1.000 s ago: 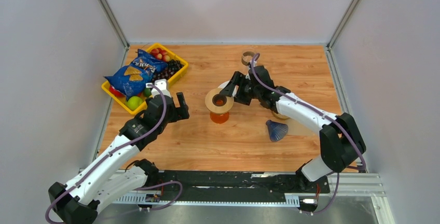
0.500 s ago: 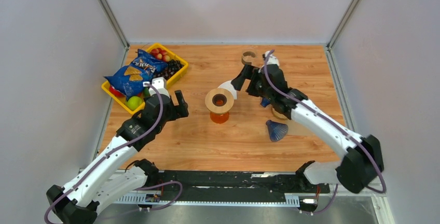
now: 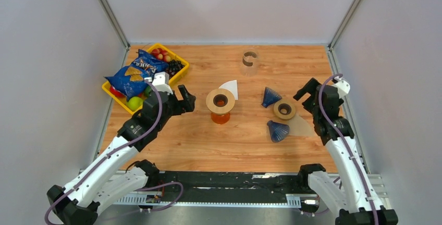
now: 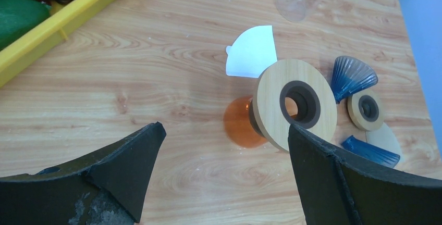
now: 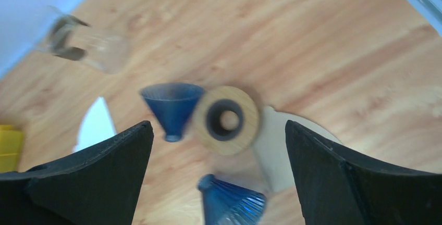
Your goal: Place the coffee filter in the dripper
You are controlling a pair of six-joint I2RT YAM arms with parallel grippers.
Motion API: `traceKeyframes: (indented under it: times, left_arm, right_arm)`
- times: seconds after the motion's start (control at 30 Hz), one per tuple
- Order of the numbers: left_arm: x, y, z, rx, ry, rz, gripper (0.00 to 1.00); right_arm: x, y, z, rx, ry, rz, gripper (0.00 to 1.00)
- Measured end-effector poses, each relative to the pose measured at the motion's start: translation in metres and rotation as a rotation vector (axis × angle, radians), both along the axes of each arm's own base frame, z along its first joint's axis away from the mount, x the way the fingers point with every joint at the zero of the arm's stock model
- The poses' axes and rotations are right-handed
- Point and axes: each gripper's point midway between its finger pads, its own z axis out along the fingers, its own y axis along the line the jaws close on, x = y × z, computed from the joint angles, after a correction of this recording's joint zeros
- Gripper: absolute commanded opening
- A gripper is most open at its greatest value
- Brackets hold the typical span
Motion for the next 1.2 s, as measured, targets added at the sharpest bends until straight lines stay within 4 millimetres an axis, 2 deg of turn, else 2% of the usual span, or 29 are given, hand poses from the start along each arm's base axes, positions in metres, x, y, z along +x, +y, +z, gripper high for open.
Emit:
traceKeyframes:
  times: [0.1, 0.2, 0.27, 0.37, 0.47, 0.67, 0.9, 1.2]
  left_arm:
    - [0.004, -0.007, -0.006, 0.003, 0.017, -0.02, 1.0]
    - [0.005, -0.011, -0.01, 0.007, 0.03, -0.037, 1.0]
    - [0.005, -0.012, -0.011, 0.007, 0.033, -0.042, 1.0]
    - [0.004, -0.013, -0.011, 0.007, 0.034, -0.048, 1.0]
    - [0.003, -0.012, -0.016, 0.014, 0.042, -0.049, 1.0]
    - [0.0, -0.011, -0.027, 0.028, 0.065, -0.051, 1.0]
    - [0.0, -0.011, -0.03, 0.033, 0.072, -0.053, 1.0]
    - [0.0, -0.011, -0.032, 0.04, 0.076, -0.052, 1.0]
  right_arm:
    - [-0.015, -0.024, -0.047, 0.006, 0.138, -0.052, 1.0]
    - [-0.026, -0.04, -0.081, 0.036, 0.252, -0.089, 0.99]
    - [-0.027, -0.043, -0.096, 0.064, 0.305, -0.086, 0.99]
    - [-0.028, -0.031, -0.113, 0.107, 0.364, -0.006, 1.0]
    - [-0.032, -0.016, -0.119, 0.149, 0.374, 0.068, 1.0]
    - [-0.052, 0.009, -0.133, 0.233, 0.381, 0.169, 0.96]
    - [-0.062, 0.043, -0.114, 0.351, 0.307, 0.319, 0.81]
    - [-0.083, 0.075, -0.113, 0.459, 0.316, 0.394, 0.68]
